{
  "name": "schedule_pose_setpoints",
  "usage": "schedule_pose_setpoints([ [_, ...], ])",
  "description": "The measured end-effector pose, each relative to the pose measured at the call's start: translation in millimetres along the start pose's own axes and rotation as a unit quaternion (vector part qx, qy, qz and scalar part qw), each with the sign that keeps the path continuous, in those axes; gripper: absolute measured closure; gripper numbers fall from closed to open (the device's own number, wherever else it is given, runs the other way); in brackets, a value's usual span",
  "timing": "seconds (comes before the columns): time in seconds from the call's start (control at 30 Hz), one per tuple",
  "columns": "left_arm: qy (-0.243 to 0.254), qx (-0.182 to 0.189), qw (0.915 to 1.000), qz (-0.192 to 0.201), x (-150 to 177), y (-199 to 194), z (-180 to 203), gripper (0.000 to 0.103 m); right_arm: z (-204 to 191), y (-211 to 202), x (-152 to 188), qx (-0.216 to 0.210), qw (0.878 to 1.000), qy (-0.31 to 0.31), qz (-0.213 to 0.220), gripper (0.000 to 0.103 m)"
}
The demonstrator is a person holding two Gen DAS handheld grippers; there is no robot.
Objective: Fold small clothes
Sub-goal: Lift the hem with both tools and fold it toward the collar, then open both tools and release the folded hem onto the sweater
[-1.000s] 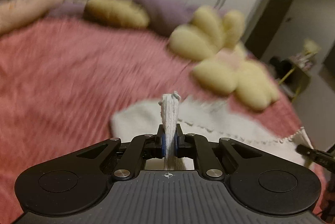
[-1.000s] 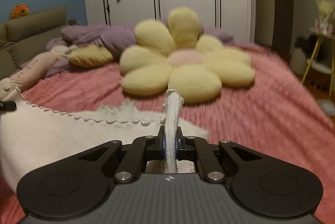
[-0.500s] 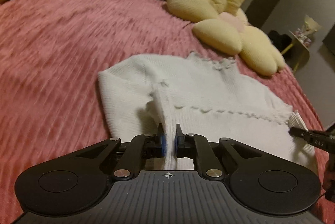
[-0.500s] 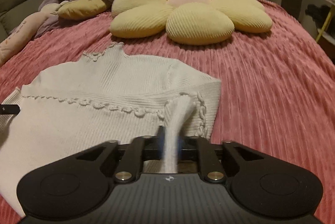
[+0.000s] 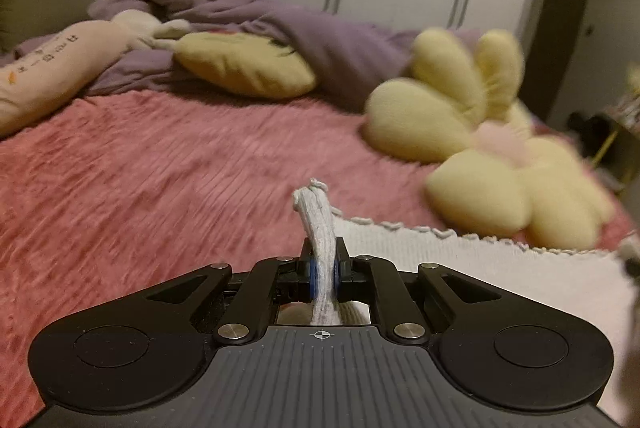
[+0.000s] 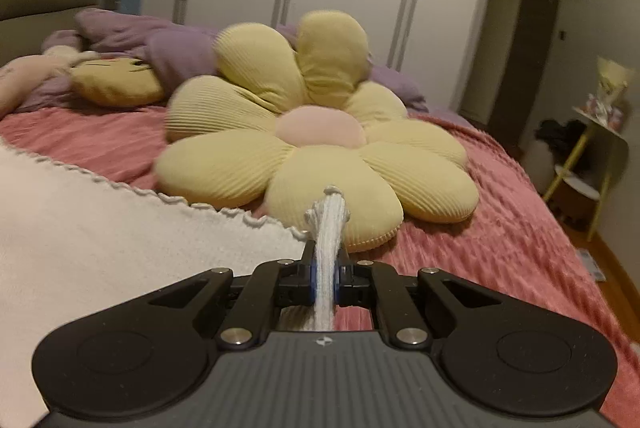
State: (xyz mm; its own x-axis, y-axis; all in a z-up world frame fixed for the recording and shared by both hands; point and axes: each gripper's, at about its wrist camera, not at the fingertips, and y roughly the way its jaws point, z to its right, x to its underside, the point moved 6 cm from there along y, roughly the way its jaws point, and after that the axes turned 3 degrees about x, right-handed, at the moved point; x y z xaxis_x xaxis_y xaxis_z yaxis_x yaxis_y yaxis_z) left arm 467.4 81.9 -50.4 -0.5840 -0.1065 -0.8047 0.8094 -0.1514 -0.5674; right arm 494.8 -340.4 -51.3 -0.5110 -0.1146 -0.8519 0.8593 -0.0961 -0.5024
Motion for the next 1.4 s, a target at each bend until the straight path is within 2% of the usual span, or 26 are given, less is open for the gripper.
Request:
schedule_pose_setpoints([
  [0.17, 0.015, -0.048, 0.9977, -0.045, 41.8, 41.8, 2.2, 0.091, -9.6, 43.7, 24.2, 0.023, 0.999, 0.013, -0.032, 0.096],
  [0.3, 0.026, -0.059, 0.9975, -0.03, 56.4, 46.7, 4.6, 0.087, -14.7, 58.0, 45.1, 0.033, 0.999, 0.011, -0.04, 0.095],
  [0.47, 0.049, -0.069, 0.9961, -0.024, 61.9, 50.4, 9.8, 0.081, -12.0, 68.0, 62.8, 0.053, 0.998, 0.016, -0.042, 0.073],
  [0.53, 0.043, -0.079, 0.9956, -0.027, 61.6, 51.1, 6.6, 0.062, -9.3, 72.1, 64.2, 0.066, 0.997, 0.019, -0.046, 0.057],
  [0.6, 0.021, -0.102, 0.9937, -0.041, 60.5, 50.2, -4.4, 0.022, -6.1, 74.5, 63.4, 0.078, 0.996, 0.021, -0.049, 0.045],
  [0.63, 0.006, -0.104, 0.9932, -0.052, 59.4, 47.6, -11.1, 0.018, -3.5, 73.4, 62.9, 0.08, 0.995, 0.023, -0.05, 0.037],
  [0.7, -0.022, -0.087, 0.994, -0.063, 57.5, 35.6, -21.0, 0.017, 4.1, 67.6, 61.6, 0.074, 0.995, 0.039, -0.046, 0.029],
  [0.8, -0.034, -0.072, 0.9947, -0.065, 60.1, 7.7, -21.3, 0.017, 15.5, 38.6, 55.2, 0.071, 0.996, 0.061, -0.012, 0.029],
  [0.9, -0.039, -0.042, 0.9978, -0.034, 63.6, -32.5, -3.1, 0.017, 5.1, 1.4, 52.0, 0.028, 0.997, 0.066, 0.019, 0.029],
  [0.97, -0.049, -0.014, 0.9986, -0.013, 66.8, -48.3, 11.8, 0.012, -16.0, -20.7, 50.7, -0.022, 0.997, 0.062, 0.033, 0.031],
  [1.03, -0.041, 0.011, 0.9986, -0.03, 76.3, -44.0, 29.3, 0.011, -44.7, -36.9, 52.2, -0.081, 0.995, 0.049, 0.036, 0.046],
  [1.07, -0.031, 0.009, 0.9984, -0.046, 82.7, -36.1, 34.4, 0.013, -56.2, -41.0, 53.8, -0.102, 0.993, 0.042, 0.033, 0.05],
  [1.13, -0.012, -0.007, 0.9977, -0.067, 97.0, -21.4, 36.0, 0.014, -80.9, -43.8, 60.2, -0.131, 0.991, 0.016, 0.017, 0.067],
  [1.2, 0.015, -0.009, 0.9983, -0.056, 103.9, -18.0, 31.4, 0.012, -95.8, -40.4, 72.4, -0.134, 0.991, -0.021, -0.001, 0.068],
  [1.23, 0.011, -0.004, 0.9986, -0.052, 104.1, -21.4, 26.0, 0.013, -97.2, -36.8, 79.2, -0.125, 0.991, -0.041, -0.011, 0.068],
  [1.3, -0.009, -0.001, 0.9987, -0.05, 102.2, -31.0, 12.1, 0.025, -82.8, -29.7, 94.1, -0.103, 0.993, -0.055, -0.026, 0.068],
  [1.33, -0.011, -0.003, 0.9986, -0.052, 102.0, -33.9, 6.1, 0.025, -70.1, -29.4, 98.0, -0.098, 0.994, -0.044, -0.028, 0.068],
  [1.37, -0.011, -0.022, 0.9981, -0.057, 102.9, -37.0, -2.1, 0.018, -56.6, -29.0, 101.0, -0.092, 0.995, -0.031, -0.034, 0.068],
  [1.4, -0.018, -0.045, 0.9967, -0.065, 104.5, -39.9, -13.6, 0.017, -43.6, -30.0, 104.3, -0.089, 0.995, -0.018, -0.039, 0.069],
])
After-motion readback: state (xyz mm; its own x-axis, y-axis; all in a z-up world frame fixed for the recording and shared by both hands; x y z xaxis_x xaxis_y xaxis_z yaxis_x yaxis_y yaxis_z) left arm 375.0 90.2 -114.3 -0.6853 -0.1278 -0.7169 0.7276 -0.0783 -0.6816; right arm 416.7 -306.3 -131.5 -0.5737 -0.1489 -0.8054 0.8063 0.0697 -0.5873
